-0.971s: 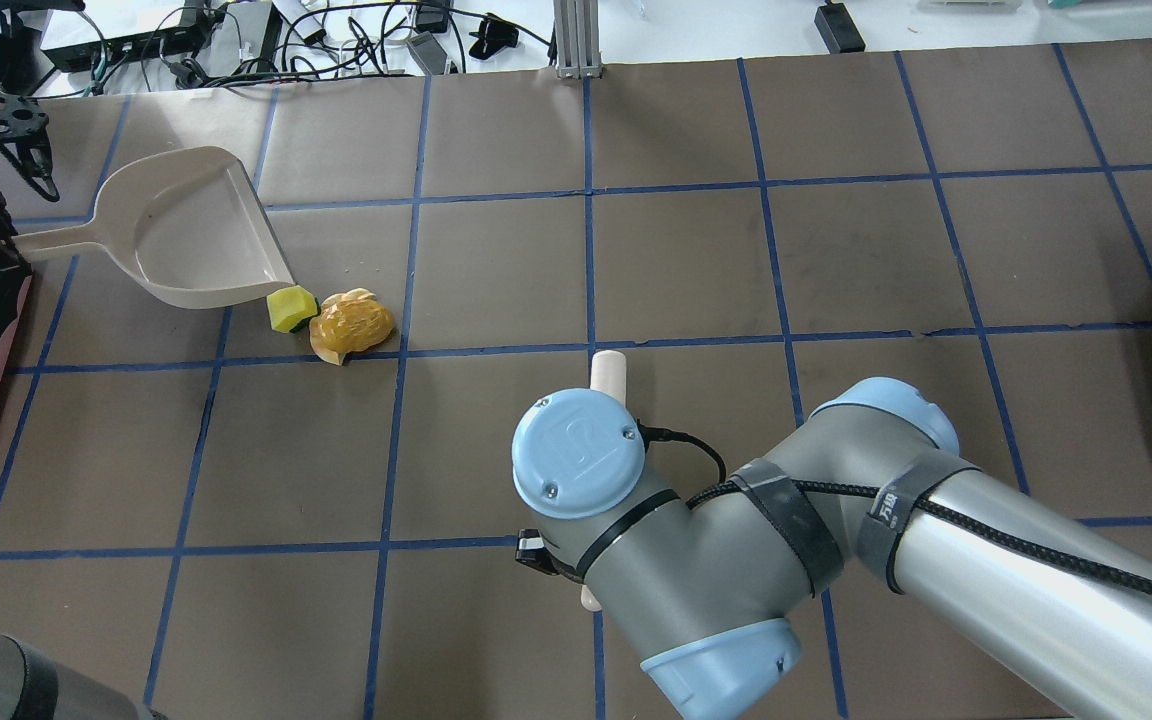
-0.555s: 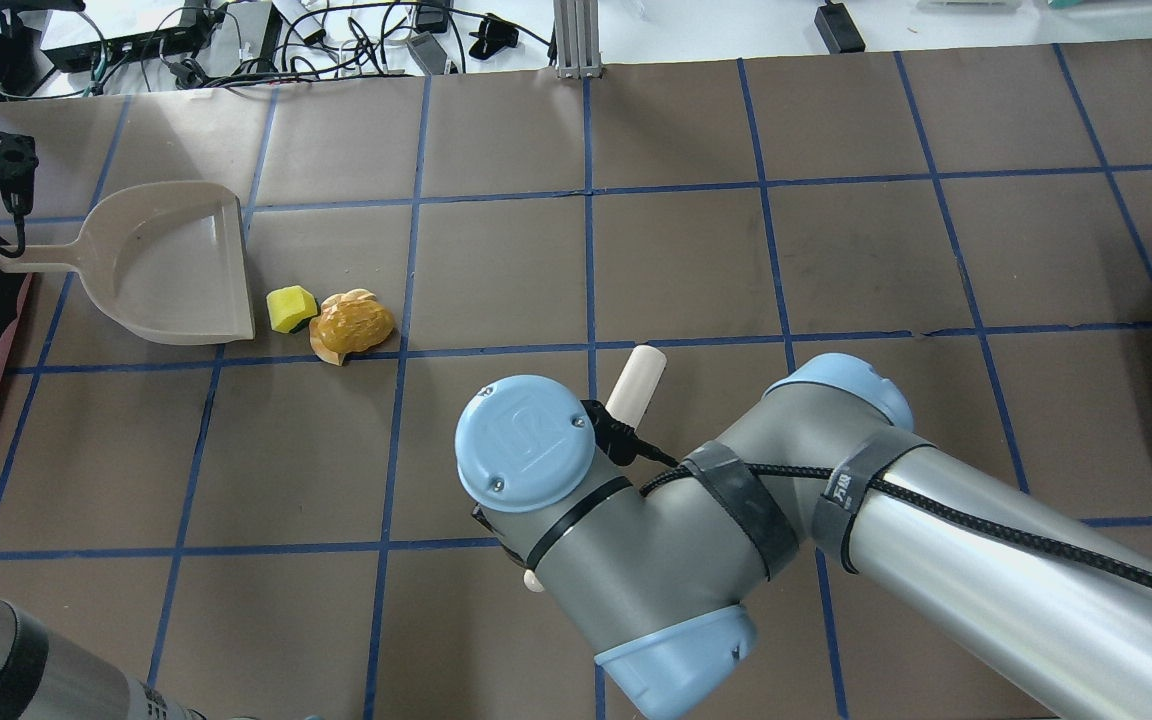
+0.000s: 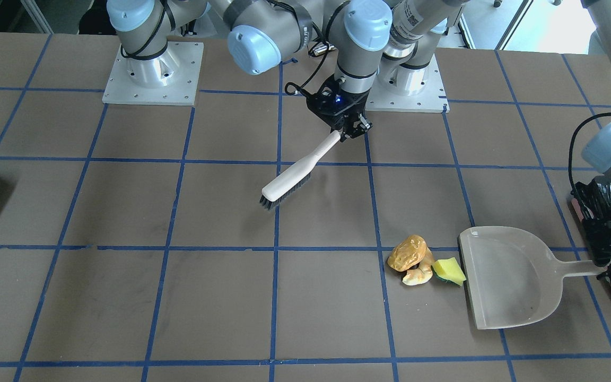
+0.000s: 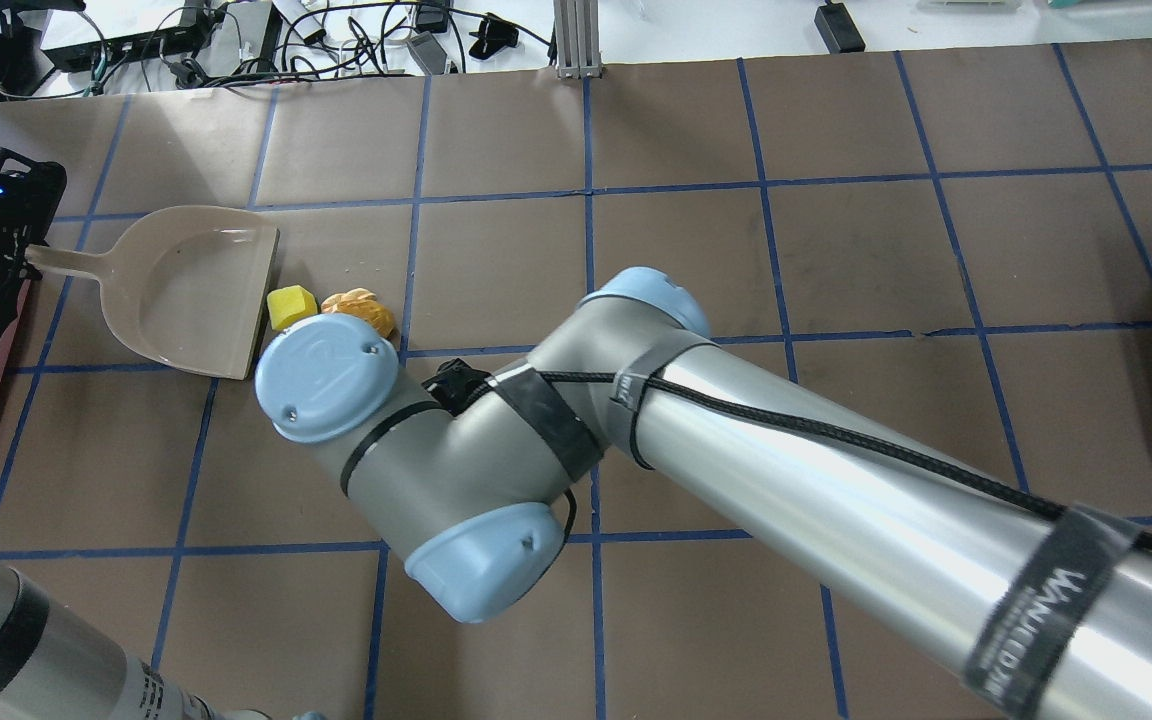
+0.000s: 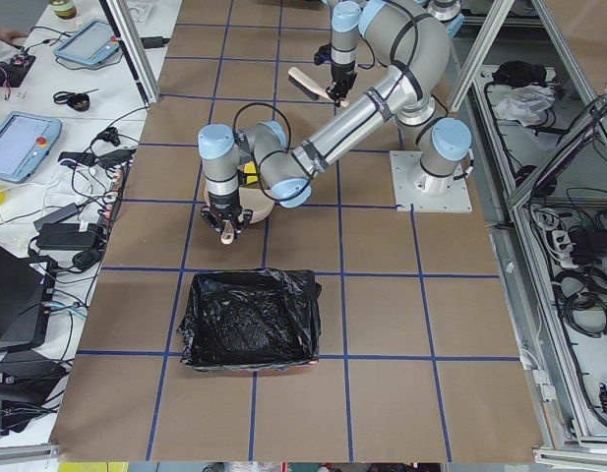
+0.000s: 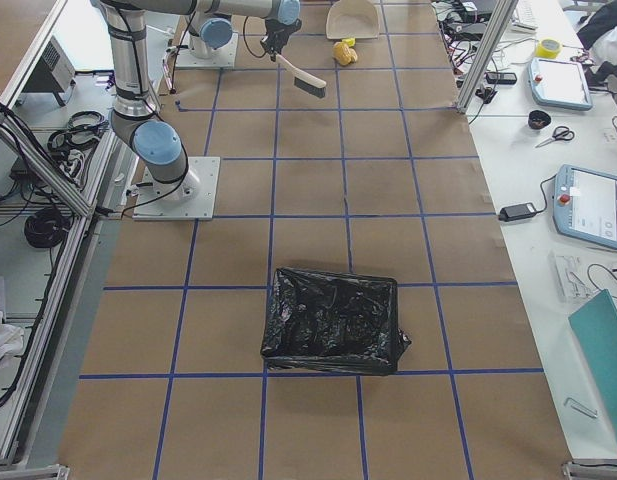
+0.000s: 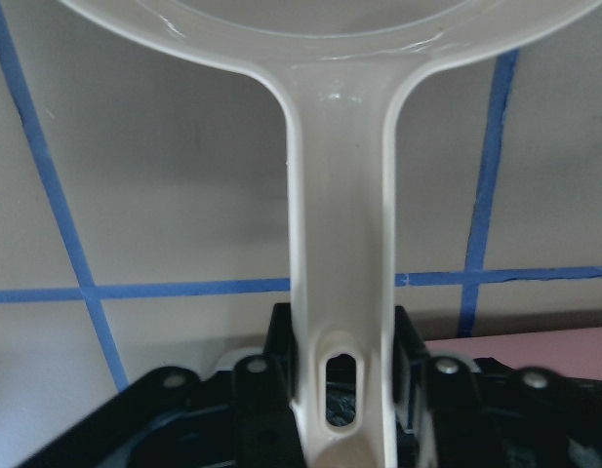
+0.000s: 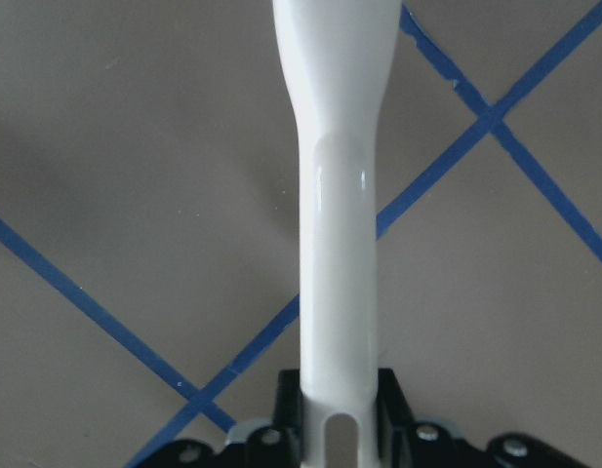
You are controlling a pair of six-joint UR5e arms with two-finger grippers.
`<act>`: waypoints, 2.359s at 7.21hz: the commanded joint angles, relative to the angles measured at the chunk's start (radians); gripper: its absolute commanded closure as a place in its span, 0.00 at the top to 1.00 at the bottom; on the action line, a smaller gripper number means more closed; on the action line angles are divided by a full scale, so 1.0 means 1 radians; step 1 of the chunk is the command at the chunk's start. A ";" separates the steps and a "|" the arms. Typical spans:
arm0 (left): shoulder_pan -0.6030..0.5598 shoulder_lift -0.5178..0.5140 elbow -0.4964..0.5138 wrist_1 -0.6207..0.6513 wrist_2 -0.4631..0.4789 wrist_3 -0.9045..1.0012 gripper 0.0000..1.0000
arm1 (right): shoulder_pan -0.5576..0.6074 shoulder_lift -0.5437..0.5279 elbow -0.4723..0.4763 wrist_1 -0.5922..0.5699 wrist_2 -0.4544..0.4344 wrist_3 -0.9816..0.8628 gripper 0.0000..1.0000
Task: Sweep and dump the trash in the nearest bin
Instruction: 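Move the white brush with the right gripper behind the trash, then sweep the sponge and bread toward the dustpan with the right gripper's brush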
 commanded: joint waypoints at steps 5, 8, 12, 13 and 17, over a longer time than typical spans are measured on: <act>0.000 -0.066 0.006 0.008 -0.005 0.026 0.00 | 0.025 0.291 -0.394 0.136 0.088 0.224 0.00; 0.000 -0.069 0.009 0.008 -0.005 0.025 0.00 | 0.028 0.373 -0.545 0.203 0.091 0.252 0.00; -0.001 -0.071 0.007 0.058 0.045 0.026 0.00 | 0.033 0.414 -0.614 0.210 0.134 0.152 0.00; -0.003 -0.071 0.006 0.060 0.059 0.025 0.00 | 0.034 0.413 -0.614 0.211 0.134 0.131 0.00; -0.009 -0.072 0.006 0.064 0.089 0.002 0.00 | 0.034 0.416 -0.617 0.147 0.160 0.060 0.00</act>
